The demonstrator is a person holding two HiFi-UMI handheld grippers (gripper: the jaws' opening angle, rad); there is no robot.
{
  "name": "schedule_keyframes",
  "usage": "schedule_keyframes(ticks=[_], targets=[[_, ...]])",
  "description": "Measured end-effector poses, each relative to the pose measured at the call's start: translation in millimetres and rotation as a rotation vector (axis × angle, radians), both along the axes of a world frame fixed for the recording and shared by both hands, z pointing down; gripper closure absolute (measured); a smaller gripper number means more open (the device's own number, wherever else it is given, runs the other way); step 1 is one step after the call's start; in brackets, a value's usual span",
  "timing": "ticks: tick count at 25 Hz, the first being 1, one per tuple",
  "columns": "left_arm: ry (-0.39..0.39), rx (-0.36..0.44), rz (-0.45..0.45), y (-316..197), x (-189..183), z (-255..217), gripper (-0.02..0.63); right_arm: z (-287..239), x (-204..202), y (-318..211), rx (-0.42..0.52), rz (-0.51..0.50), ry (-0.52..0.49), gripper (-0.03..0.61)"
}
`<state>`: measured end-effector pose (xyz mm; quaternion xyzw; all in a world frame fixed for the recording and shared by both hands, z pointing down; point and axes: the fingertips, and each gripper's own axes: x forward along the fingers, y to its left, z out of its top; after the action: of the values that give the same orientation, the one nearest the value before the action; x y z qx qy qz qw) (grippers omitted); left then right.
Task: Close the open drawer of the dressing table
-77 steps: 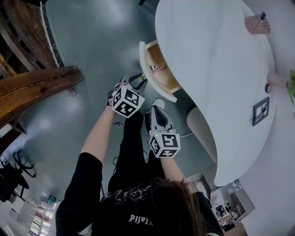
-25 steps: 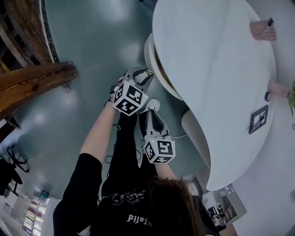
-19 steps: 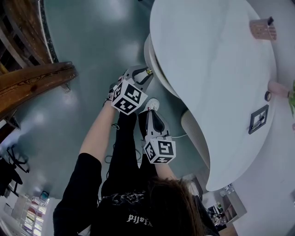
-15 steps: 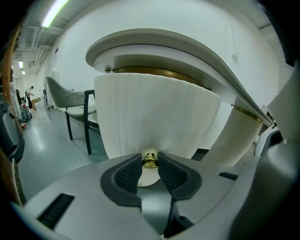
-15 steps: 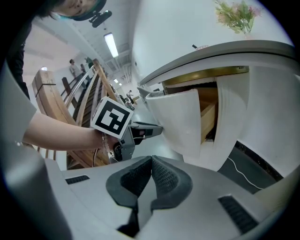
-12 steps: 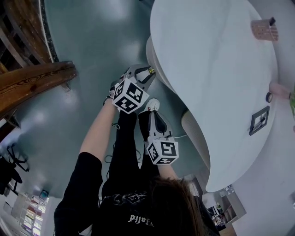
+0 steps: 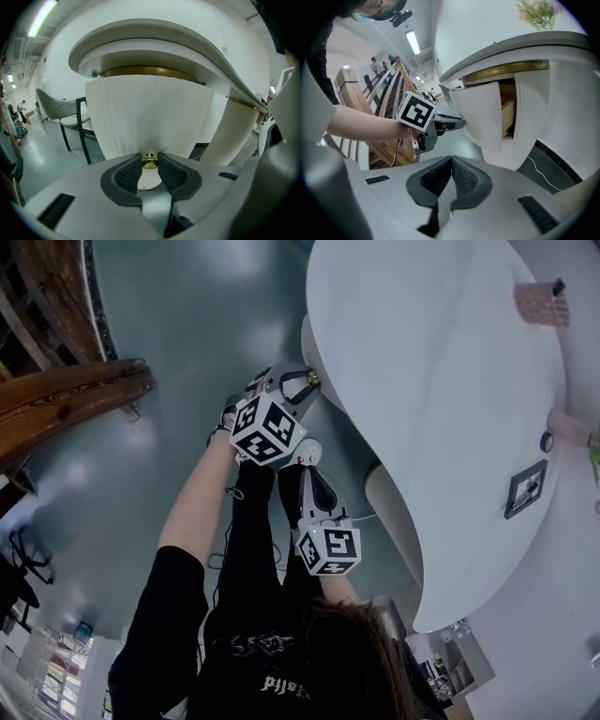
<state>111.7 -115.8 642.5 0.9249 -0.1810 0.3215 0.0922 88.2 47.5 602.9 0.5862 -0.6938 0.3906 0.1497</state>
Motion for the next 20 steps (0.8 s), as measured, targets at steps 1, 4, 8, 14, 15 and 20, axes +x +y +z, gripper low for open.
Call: schedule_keyframes(ticks=[1, 4, 8, 14, 15, 20], targets=[[-0.003, 0.011, 0.005, -0.5, 0.8, 0.2, 0.497, 0.7, -0.1, 0.3, -0.001, -0.009, 0.002, 0.552], [0.003, 0.013, 0.006, -2.6, 4.1, 0.5, 0.497, 3.7, 4.2, 1.4, -0.009, -0.014, 0.008, 0.552], [0.003, 0.030, 0.021, -5.1, 11.1, -0.3, 0.497, 6.3, 11.5, 1.1, -0.015, 0.003, 0.011, 0.552], [0.008, 0.037, 0.027, -9.1, 20.0, -1.0, 0.497, 5.6, 14.5, -2.5, -0.010, 0.005, 0.010, 0.552], [0.010, 0.040, 0.031, -9.1, 21.6, -1.2, 0.497, 5.8, 14.1, -2.6, -0.010, 0.002, 0.010, 0.552], [0.042, 0.038, 0.025, -12.9, 23.0, -1.2, 0.497, 7.5, 9.7, -6.9, -0.006, -0.015, 0.014, 0.552]])
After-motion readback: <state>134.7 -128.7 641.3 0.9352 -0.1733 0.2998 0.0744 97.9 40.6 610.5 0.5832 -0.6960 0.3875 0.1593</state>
